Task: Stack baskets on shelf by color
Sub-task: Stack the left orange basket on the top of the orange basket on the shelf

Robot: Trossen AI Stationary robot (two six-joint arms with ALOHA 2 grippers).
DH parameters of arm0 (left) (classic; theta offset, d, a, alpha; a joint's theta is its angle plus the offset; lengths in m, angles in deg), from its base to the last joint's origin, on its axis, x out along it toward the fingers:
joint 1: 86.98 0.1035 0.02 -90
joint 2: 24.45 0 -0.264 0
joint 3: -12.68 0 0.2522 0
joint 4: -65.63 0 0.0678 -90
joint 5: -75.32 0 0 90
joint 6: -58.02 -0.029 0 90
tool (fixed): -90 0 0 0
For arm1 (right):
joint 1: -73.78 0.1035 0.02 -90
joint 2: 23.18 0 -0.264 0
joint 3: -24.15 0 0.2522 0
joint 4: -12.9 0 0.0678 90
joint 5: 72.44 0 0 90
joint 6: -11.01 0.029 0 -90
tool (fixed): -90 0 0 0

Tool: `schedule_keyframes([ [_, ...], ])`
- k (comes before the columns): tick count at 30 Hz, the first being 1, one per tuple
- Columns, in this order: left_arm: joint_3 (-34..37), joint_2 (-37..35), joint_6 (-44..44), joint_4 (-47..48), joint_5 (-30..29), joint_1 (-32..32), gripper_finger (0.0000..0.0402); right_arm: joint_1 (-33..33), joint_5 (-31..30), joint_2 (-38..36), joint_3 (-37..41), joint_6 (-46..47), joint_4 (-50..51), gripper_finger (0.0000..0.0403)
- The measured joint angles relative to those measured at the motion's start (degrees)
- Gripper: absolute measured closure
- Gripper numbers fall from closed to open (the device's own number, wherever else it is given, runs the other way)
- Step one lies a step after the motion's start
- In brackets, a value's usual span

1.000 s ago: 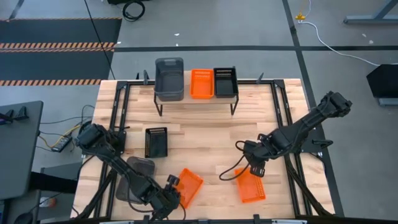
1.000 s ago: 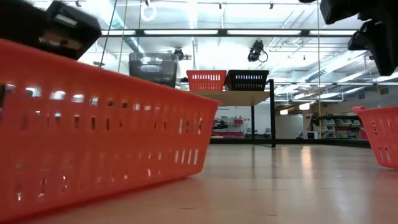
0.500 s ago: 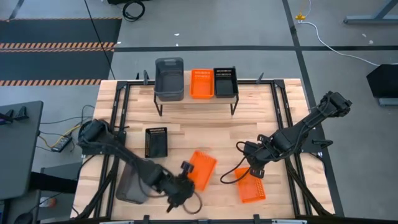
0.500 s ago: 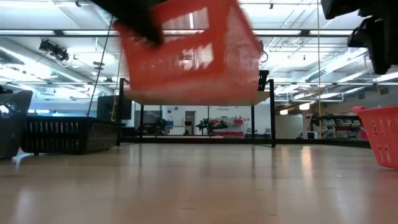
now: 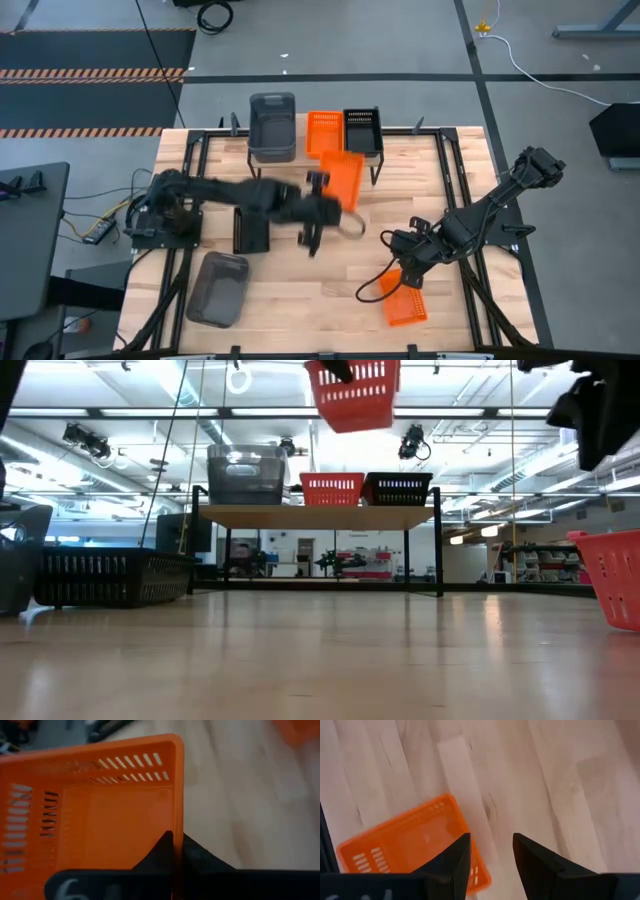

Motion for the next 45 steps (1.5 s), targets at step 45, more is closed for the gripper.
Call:
schedule_keyframes([
  [45,4.7,0.5,-10.4,-7.4,23.6,29.2,0.0359,-4.9,-11.3,0.1,0.0,-15.1,-6.7,0.0249],
])
